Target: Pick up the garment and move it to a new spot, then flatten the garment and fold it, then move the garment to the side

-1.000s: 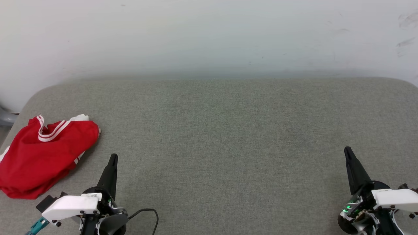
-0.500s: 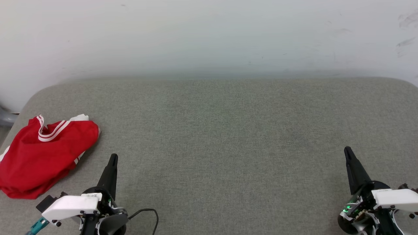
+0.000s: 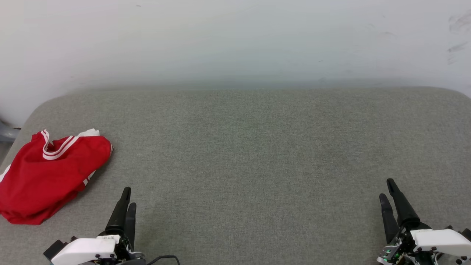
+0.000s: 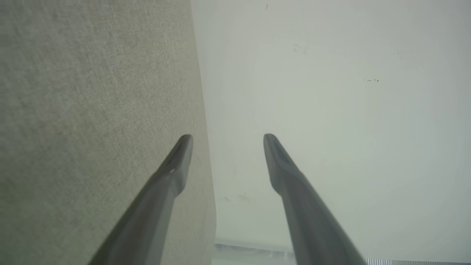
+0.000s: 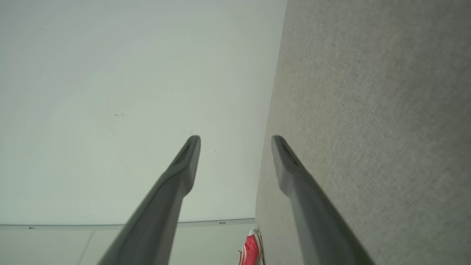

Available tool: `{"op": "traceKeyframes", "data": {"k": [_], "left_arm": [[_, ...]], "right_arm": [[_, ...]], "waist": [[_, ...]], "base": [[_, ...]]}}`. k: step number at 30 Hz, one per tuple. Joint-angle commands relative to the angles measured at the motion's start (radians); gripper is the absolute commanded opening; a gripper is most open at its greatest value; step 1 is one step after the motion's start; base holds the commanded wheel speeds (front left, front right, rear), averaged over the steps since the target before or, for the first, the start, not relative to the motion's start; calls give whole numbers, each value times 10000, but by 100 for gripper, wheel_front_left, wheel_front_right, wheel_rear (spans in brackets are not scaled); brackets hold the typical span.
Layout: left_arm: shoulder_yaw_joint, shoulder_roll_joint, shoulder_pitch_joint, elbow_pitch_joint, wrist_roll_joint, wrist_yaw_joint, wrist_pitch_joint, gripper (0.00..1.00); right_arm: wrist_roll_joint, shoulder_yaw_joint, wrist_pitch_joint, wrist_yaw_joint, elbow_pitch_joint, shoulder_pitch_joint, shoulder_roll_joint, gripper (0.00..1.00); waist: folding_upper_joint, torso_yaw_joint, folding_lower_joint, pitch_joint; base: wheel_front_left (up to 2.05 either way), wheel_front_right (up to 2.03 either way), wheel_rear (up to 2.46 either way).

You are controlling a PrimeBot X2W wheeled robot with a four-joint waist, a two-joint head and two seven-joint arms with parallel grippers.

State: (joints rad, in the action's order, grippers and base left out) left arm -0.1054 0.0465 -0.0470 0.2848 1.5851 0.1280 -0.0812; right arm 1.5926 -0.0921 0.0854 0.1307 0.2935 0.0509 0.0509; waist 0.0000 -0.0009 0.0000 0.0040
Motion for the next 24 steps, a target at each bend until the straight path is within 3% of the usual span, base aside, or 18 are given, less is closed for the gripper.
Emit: {"op": "traceKeyframes", "data": {"k": [1,12,24], "left_arm": [[-53,17,-68,-223,-181,11,135,100],[-395,21,86,-386,-1220,14,639,100],[-689,26,260,-1379,-3332,18,1125,100]], "right_arm": [[-149,37,-155,2,-241,107,4,100],[-1662,-54,-663,2,-269,94,3,100],[-4892,-210,-1150,2,-989,115,2,100]], "waist": [[0,-3,0,2],[0,-10,0,2],[0,-40,0,25]], "base": [[0,0,0],[0,0,0],[0,0,0]]}}
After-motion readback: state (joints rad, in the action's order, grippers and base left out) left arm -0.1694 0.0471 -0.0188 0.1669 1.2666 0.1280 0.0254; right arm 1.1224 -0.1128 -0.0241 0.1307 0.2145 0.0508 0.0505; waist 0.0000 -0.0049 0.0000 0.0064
